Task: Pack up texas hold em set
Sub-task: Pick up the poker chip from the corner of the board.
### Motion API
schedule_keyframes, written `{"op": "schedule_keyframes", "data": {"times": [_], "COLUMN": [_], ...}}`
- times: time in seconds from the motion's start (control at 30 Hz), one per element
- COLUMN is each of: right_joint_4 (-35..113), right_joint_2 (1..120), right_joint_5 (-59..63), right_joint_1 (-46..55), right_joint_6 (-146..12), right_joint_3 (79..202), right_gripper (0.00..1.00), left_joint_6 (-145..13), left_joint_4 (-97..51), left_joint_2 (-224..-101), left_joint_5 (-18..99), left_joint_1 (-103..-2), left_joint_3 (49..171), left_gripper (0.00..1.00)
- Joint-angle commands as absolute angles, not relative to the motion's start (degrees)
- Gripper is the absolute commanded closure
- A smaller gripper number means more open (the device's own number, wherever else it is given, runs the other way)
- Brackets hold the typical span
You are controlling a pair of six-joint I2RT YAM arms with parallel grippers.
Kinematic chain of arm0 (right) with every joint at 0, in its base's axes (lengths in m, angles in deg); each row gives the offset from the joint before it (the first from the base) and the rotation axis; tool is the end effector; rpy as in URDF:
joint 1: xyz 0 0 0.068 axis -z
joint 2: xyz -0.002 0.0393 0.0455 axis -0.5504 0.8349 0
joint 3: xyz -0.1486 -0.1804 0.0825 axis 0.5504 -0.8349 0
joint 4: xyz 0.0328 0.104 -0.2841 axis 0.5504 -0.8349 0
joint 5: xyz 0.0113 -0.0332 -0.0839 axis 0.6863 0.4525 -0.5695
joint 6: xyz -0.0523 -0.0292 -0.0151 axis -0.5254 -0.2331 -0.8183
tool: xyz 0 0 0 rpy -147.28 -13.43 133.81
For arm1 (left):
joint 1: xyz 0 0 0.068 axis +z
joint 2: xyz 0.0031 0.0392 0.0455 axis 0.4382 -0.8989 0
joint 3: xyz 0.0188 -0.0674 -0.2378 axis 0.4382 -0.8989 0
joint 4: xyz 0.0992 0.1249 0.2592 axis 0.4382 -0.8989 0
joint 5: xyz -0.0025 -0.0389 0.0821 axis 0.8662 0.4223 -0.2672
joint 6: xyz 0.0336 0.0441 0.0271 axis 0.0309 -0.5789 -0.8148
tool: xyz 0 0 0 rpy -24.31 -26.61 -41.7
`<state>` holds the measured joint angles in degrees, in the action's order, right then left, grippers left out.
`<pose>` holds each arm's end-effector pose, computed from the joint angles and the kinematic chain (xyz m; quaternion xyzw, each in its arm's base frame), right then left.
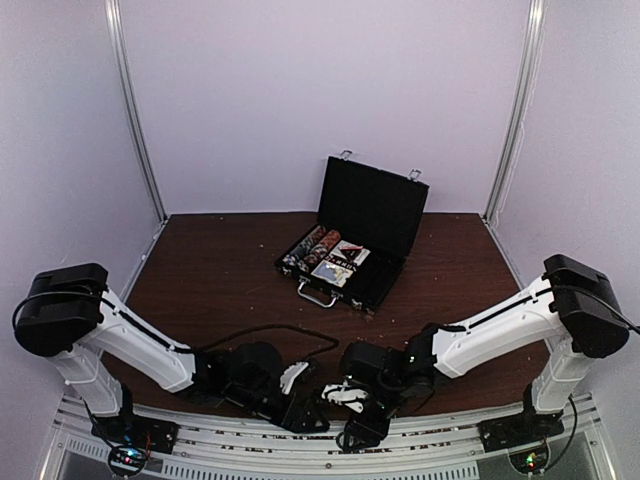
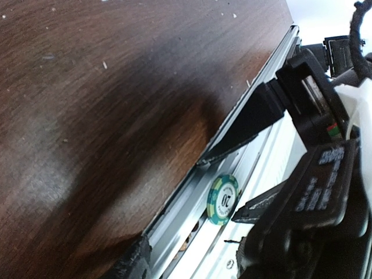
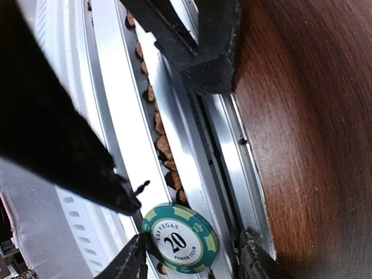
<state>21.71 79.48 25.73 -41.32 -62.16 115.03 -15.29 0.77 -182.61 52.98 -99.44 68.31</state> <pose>0.0659 0.3324 0.0610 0.5380 -0.7783 -0.3209 0.0432 0.0731 -0.3035 0.0387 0.1599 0.8769 -0.4533 0.0074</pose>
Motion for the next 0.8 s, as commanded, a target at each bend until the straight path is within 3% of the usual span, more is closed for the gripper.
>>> {"op": "schedule_keyframes", "data": {"times": [0.0,0.5,0.77], "right_joint_4": [20.9,23.4,21.6], "right_joint_2": [80.6,83.0,83.5], "right_joint_5": [30.3,31.1,29.6], "right_joint_1": [-44.5,-45.5,-45.3], "right_joint_6": [-65.8,-65.5,-65.4], "right_joint_3": [116.8,118.6,119.0], "right_gripper": [0.47,0.48,0.71], "left_joint_6": [-14.7,-14.9,-15.1], "left_joint_4": [3.1,2.4,2.2], "left_joint_2": [-184.6,-184.2,-184.0], "left_joint_5": [48.7,48.7,49.0], "left_joint_1": [-97.0,-95.9,-95.4], "left_joint_3": [68.5,68.4,68.5], "left_gripper": [0.48,0.47,0.47]}}
